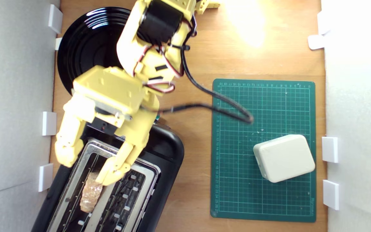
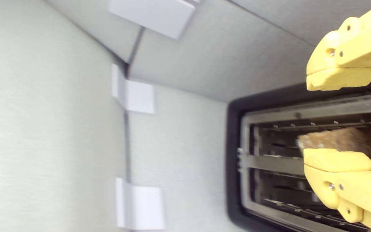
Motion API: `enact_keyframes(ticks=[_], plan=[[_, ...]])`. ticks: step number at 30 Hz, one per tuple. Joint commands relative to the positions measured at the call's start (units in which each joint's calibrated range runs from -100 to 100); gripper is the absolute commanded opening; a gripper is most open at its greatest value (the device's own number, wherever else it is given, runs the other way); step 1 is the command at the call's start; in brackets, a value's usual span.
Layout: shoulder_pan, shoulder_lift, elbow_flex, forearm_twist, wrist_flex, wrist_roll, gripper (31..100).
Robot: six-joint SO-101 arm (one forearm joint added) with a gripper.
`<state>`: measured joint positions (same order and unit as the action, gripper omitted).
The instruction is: Pick bread and place in toaster
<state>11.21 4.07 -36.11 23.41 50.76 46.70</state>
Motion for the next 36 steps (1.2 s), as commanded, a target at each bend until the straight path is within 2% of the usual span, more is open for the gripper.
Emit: enact_keyframes(ticks=[1, 5, 13, 15, 19, 24, 29, 36], plan=[[1.3, -12.1, -0.4, 0.1, -7.3, -1.5, 75.9], [-2.0, -18.8, -0.2, -1.8, -7.4, -8.0, 75.9], [-12.0, -26.0, 1.0, -1.1, -7.3, -25.4, 75.9], [-13.1, -26.9, 1.0, -1.1, -7.3, -30.5, 75.9], [-13.6, -28.2, 1.7, -1.5, -7.3, -36.8, 75.9], [-16.8, -30.5, 5.6, -1.7, -6.5, -40.7, 75.9], [-21.3, -38.3, 20.7, -1.8, -6.1, -43.7, 75.4], [-27.9, -49.2, 42.0, -1.8, -6.1, -43.5, 63.6]])
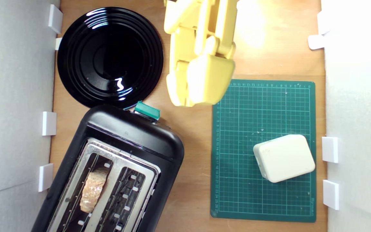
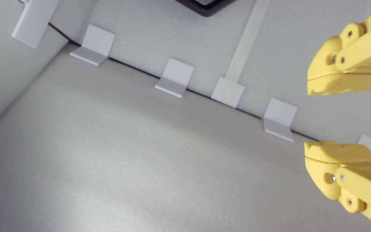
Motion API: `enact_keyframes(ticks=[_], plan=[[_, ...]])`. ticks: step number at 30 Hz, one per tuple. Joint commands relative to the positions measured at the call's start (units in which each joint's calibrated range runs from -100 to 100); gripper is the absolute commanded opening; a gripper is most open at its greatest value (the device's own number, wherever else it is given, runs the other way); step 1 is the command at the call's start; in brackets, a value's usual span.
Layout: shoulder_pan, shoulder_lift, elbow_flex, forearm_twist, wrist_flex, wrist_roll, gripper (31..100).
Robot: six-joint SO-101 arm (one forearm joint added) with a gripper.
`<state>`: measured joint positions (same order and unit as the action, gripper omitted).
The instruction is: Pick bread and place in toaster
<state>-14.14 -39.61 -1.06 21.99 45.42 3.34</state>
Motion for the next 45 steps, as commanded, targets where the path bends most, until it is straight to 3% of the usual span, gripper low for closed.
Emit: enact_keyframes(ticks=[1, 10, 23, 33, 45], plan=[[-3.3, -7.5, 10.3, -0.4, -0.8, -0.1, 62.3], [-6.7, -21.7, 35.0, -0.4, -0.8, 3.0, 53.9], [-6.8, -43.3, 67.5, -0.4, -0.8, 8.5, 42.6], [-6.9, -49.2, 79.3, 0.3, -0.8, 9.3, 31.5], [-6.2, -49.4, 88.2, -0.3, -0.7, 13.2, 30.9]])
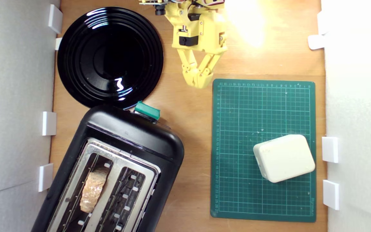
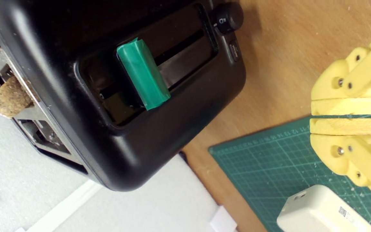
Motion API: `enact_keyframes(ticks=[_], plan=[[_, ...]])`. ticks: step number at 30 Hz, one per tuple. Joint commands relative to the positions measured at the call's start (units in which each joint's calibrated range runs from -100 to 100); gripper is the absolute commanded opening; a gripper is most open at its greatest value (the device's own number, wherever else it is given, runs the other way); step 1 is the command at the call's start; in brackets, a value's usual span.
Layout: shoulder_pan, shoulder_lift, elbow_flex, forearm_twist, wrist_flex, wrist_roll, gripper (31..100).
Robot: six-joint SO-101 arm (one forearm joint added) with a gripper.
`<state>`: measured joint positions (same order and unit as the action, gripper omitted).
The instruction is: Pick bread and place in toaster
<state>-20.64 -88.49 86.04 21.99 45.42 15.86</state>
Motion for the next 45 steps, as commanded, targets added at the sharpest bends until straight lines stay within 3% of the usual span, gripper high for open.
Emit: enact_keyframes(ticks=[1, 6, 11, 19, 26, 35, 45], plan=[[0.3, -0.5, 1.9, -0.3, -0.7, 1.0, 30.9], [-0.3, -7.2, 7.4, -0.6, 7.4, 4.1, 30.9], [-0.3, -10.0, 8.7, -4.6, 13.4, 6.8, 31.0], [0.4, -10.0, 10.0, -7.4, 16.2, 9.2, 31.0], [1.5, -9.9, 10.1, -7.8, 16.4, 9.2, 31.0], [2.3, -10.1, 10.3, -11.5, 16.4, 8.6, 30.9], [2.3, -10.2, 10.8, -13.3, 16.4, 3.6, 30.9]])
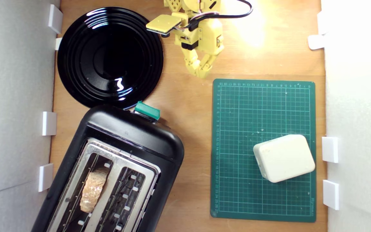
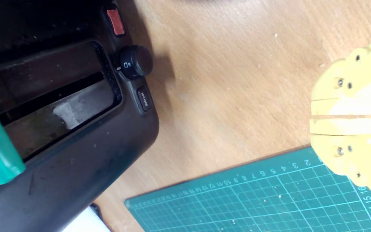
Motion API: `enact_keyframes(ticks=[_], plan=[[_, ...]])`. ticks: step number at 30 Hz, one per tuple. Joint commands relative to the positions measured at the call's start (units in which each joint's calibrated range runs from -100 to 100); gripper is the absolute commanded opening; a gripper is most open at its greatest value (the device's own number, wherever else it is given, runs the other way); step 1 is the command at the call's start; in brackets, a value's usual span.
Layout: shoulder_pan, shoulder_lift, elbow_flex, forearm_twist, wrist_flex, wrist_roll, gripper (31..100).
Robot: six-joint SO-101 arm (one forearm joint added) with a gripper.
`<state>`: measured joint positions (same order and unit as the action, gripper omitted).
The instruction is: Pick bread and place in toaster
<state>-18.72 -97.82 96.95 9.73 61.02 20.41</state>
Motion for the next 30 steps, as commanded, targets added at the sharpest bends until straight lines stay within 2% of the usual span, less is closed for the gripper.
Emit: enact_keyframes(ticks=[1, 14, 30], plan=[[0.4, -0.9, -0.1, -1.4, 0.8, -1.1, 30.9], [-0.1, -0.9, -0.3, -0.4, 0.7, -0.8, 31.0], [0.3, -0.7, -0.3, -1.1, 0.7, -1.0, 30.9]])
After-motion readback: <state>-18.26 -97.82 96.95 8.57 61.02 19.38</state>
